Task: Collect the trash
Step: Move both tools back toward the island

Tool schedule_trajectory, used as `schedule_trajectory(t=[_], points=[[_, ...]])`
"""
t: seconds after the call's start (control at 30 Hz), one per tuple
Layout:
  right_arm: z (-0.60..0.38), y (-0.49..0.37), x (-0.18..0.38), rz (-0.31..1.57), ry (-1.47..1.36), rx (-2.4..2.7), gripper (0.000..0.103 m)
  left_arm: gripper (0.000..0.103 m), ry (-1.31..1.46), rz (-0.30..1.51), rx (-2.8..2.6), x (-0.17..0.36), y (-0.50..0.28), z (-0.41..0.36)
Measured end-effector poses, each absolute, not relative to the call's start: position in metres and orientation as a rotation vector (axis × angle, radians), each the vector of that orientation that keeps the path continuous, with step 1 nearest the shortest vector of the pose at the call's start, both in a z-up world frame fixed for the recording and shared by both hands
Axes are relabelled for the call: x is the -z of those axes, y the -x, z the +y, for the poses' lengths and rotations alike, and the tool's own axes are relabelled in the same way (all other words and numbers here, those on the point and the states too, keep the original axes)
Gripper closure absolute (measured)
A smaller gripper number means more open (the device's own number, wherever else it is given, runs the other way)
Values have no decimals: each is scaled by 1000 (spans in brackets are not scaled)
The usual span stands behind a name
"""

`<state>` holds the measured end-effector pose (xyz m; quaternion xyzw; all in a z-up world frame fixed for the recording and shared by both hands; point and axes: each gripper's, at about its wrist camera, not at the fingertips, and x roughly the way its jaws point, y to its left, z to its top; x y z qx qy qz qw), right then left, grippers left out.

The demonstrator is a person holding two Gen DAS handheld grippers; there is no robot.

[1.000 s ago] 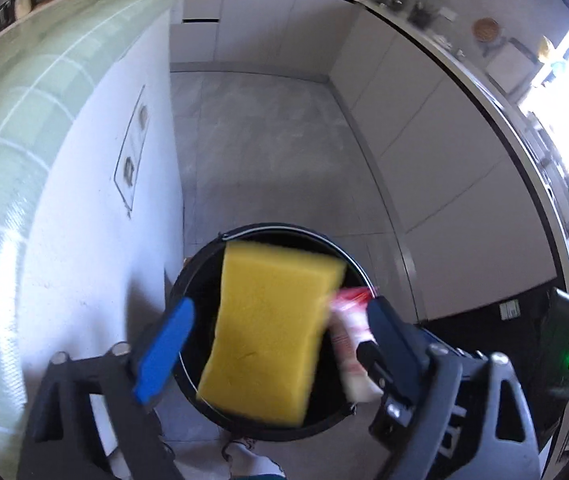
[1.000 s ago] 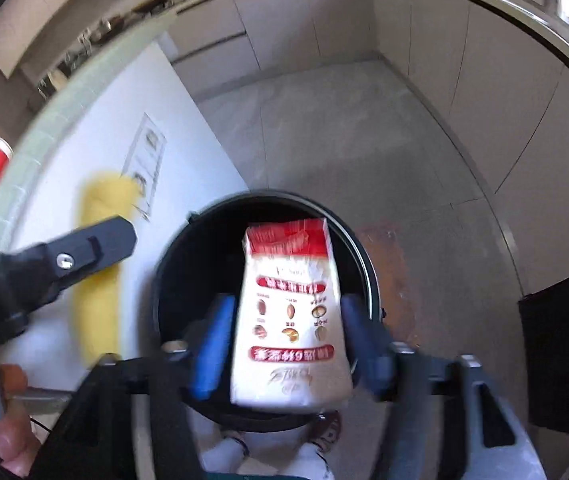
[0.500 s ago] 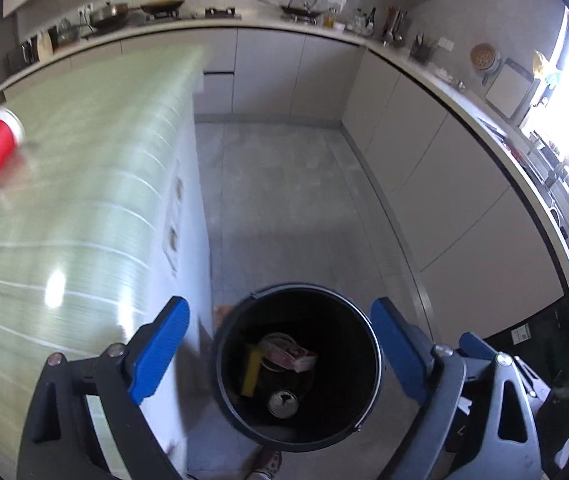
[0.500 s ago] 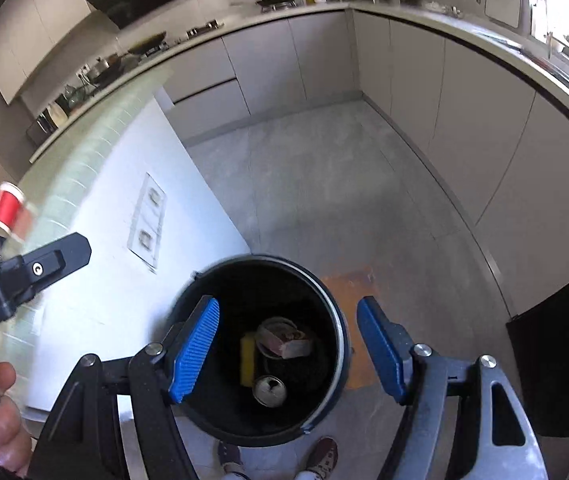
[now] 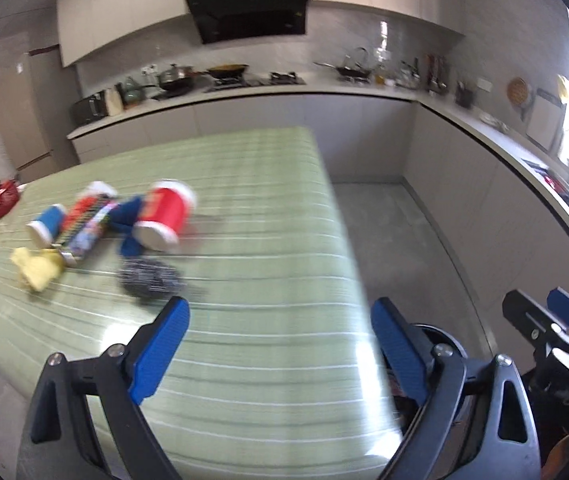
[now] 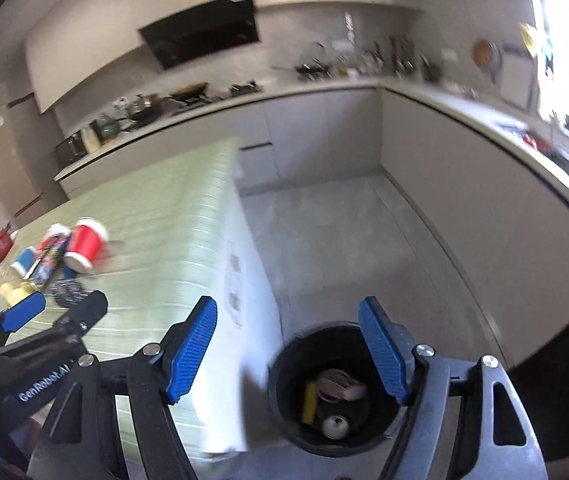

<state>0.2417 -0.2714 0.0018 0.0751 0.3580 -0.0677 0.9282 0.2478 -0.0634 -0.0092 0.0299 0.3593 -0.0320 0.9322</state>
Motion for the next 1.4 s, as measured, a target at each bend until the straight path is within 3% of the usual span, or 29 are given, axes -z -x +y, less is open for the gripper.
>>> schedule_trajectory(t=[0.4,0.6,1.4], points=[[-67,-273,-11,681,-58,-22,26,10,-15,688,-102,2,-253,109],[-2,-303,-7,693,-23,-130,26,10,19,687,-189,4,-267,160],[121,-413,11,700,-61,-158,26,10,-19,696,-128,13,-369,278]])
